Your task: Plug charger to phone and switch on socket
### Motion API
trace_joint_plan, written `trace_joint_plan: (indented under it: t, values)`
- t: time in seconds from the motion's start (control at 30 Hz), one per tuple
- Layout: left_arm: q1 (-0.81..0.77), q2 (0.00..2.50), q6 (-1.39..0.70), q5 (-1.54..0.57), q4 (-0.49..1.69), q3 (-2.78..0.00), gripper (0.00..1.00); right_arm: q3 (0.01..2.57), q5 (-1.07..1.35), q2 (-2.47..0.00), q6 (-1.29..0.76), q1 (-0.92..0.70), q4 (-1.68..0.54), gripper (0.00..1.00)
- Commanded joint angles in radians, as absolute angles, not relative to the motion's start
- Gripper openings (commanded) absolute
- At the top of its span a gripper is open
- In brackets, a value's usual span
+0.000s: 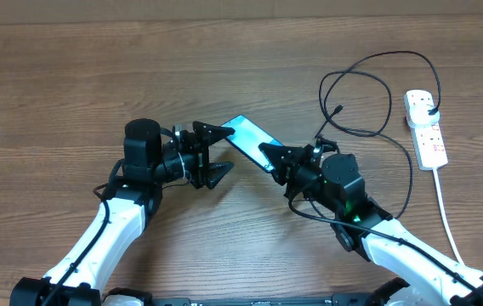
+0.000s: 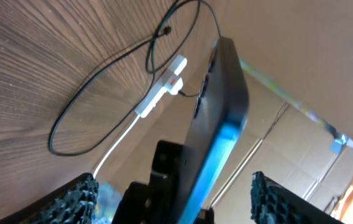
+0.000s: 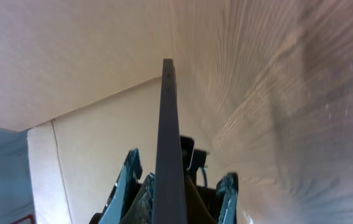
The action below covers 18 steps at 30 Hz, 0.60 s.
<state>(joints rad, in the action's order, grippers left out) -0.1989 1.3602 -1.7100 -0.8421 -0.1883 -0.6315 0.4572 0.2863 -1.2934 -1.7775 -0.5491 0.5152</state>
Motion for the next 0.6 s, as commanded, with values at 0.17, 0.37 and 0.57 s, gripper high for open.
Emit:
trace_joint_plan:
  t: [0.17, 0.37, 0.57]
  values:
    - [-0.258, 1.369, -1.803, -0.748, -0.2, -0.631, 0.72, 0.471, 0.294, -1.281, -1.84, -0.601, 0.532, 0.04]
    - [-0.261, 1.369, -1.815, -0.747, -0.229, -0.631, 0.62, 0.471, 0.29, -1.281, -1.81, -0.601, 0.514, 0.04]
    - [-0.265, 1.369, -1.814, -0.723, -0.23, -0.631, 0.5, 0.471, 0.296, -1.281, -1.808, -0.601, 0.514, 0.04]
